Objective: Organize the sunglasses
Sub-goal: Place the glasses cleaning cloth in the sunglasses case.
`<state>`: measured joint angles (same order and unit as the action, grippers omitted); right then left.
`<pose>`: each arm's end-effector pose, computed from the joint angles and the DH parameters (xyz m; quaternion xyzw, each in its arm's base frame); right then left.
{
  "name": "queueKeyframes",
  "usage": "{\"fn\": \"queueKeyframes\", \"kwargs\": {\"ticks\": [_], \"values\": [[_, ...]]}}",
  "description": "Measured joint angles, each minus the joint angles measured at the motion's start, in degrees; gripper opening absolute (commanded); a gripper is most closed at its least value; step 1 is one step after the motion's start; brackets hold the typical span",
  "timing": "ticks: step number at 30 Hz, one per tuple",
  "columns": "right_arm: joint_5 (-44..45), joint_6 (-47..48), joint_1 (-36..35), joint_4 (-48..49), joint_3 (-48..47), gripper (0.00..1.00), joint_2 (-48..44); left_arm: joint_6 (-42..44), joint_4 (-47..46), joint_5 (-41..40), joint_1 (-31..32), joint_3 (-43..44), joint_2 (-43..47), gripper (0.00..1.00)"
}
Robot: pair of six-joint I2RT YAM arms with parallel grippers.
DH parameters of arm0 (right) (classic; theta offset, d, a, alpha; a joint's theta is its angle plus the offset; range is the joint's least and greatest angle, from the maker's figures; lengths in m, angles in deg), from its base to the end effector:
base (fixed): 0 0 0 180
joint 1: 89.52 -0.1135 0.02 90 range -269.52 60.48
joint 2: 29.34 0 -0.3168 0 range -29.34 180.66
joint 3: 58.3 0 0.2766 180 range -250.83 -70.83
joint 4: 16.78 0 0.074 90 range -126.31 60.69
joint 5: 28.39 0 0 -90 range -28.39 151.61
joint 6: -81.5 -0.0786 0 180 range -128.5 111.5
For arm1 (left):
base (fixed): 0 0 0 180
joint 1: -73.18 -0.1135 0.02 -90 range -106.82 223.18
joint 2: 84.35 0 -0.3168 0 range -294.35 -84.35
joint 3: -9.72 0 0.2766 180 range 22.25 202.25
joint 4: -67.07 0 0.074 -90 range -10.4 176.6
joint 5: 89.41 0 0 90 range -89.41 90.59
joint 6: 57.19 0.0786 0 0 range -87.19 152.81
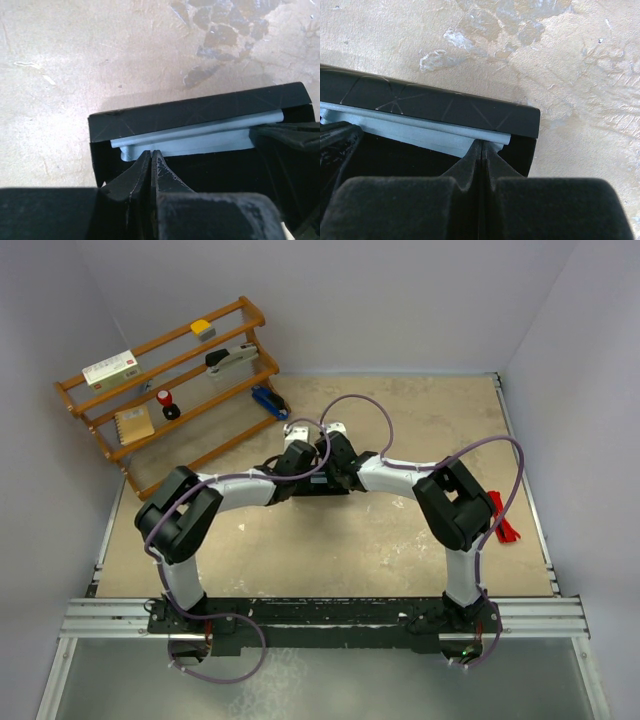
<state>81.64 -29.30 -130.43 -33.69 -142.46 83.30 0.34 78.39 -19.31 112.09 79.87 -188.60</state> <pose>0.3871 0.2998 0.1687 -0.0941 0.9086 0.0536 0.4034 0.3521 -0.2498 0.1601 -0.0142 0.9136 -0.0881 0.3967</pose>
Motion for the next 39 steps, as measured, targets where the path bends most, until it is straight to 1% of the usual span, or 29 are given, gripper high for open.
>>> {"fn": "queueKeyframes", "kwargs": {"ticks": [13,26,32,36,39], "values": [[-0.04,0.00,0.04,0.00,0.00,0.00,0.00,-0.92,0.76,-3.45,-1.66,0.00,-0.02,0.00],[-0.13,-0.02,0.09,0.04,0.00,0.00,0.00,-2.47,4.72,-6.51,-2.10,2.69,-1.64,0.00],[-0.04,0.00,0.09,0.04,0.00,0.00,0.00,-2.27,4.90,-5.79,-2.14,2.43,1.66,0.00],[0.00,0.00,0.09,0.04,0.00,0.00,0.00,-1.86,3.63,-4.55,-2.10,2.03,5.01,0.00],[0.02,-0.02,0.09,0.04,0.00,0.00,0.00,-1.31,2.71,-4.22,-2.10,1.88,5.73,0.00]]}}
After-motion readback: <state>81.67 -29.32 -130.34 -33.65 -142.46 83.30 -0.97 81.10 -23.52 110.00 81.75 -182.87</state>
